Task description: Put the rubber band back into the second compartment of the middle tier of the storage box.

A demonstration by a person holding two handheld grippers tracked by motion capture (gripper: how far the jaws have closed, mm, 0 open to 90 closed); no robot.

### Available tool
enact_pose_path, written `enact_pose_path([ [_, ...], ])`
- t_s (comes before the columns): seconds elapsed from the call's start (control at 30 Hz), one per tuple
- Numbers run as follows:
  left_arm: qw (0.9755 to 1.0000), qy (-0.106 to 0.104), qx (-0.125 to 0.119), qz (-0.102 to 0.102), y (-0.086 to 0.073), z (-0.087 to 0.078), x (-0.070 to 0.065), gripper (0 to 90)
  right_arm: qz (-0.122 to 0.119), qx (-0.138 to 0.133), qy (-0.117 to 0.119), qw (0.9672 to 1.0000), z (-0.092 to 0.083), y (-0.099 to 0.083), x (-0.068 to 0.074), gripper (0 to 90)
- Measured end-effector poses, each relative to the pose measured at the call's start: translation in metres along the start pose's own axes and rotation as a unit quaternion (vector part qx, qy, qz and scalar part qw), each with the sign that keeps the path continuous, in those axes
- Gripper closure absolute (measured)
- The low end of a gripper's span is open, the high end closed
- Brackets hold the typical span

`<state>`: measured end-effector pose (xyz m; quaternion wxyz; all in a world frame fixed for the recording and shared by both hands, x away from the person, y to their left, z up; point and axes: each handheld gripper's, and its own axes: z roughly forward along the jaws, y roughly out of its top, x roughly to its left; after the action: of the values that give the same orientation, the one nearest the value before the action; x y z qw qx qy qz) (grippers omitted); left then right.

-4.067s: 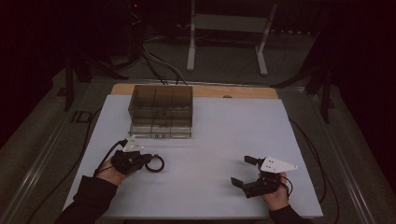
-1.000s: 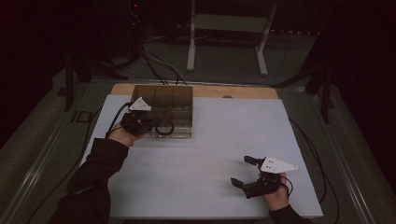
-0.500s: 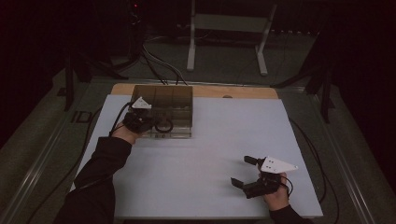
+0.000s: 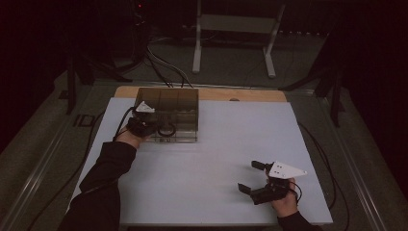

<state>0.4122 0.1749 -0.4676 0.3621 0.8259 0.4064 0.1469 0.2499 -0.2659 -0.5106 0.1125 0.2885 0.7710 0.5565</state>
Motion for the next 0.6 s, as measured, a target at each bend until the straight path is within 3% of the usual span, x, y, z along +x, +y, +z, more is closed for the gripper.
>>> enact_pose_path([
  [0.23,0.9999,0.005,0.005,-0.012,-0.003,0.008,0.003,87.2,0.002,-0.001,0.000,1.0000,0.000,0.000,0.000,0.0],
  [0.37,0.9999,0.009,0.013,-0.006,-0.003,0.012,0.002,87.2,0.001,0.001,0.001,1.0000,0.000,0.000,0.000,0.0],
  [0.4,0.9996,0.021,0.017,0.002,-0.003,0.014,0.000,87.2,0.002,0.000,0.001,1.0000,0.000,0.000,-0.001,0.0],
  [0.6,0.9995,0.023,0.020,0.005,-0.002,0.016,-0.001,87.1,0.003,-0.001,0.001,1.0000,0.000,0.000,-0.001,0.0],
])
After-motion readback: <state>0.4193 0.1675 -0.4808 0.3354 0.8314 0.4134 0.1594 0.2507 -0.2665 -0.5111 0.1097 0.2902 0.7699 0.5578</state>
